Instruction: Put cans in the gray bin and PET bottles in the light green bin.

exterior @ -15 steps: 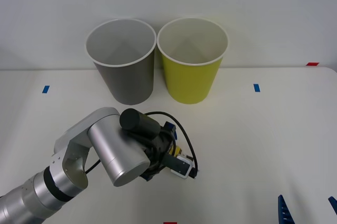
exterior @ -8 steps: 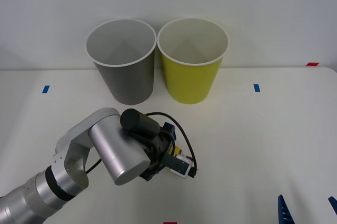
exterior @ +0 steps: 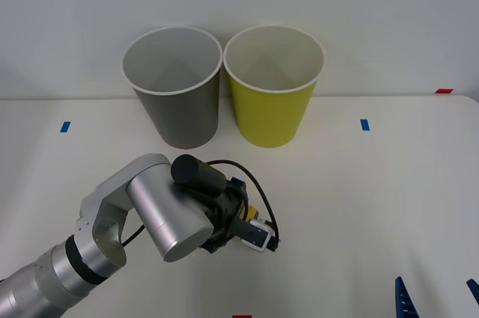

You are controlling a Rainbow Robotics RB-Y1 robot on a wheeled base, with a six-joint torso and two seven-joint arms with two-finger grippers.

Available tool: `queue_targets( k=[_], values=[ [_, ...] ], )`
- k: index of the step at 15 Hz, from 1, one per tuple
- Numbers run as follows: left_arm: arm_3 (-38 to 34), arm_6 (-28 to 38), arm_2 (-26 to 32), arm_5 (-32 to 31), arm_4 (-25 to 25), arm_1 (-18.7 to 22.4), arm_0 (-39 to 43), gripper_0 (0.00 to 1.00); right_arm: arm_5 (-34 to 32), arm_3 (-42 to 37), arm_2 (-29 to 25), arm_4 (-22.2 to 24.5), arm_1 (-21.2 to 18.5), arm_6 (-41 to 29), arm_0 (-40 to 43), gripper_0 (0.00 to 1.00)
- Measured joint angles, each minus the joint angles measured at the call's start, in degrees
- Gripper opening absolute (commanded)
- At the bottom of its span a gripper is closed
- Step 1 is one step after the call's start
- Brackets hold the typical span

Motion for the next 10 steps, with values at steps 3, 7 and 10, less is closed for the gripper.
queue_targets(
  k=[3,7,10],
  values=[
    [0.03,0.00,0.02,0.00,0.10,-0.06,0.02,0.00,0.00,0.00,0.00,0.00,0.00,0.00,0.00,0.98],
    [0.40,0.00,0.02,-0.01,0.15,-0.15,0.02,0.00,0.00,0.00,0.00,0.00,0.00,0.00,0.00,0.98],
    [0.41,0.00,0.03,-0.03,0.34,-0.07,0.02,0.00,0.00,0.00,0.00,0.00,0.00,0.00,0.00,0.98]
  ],
)
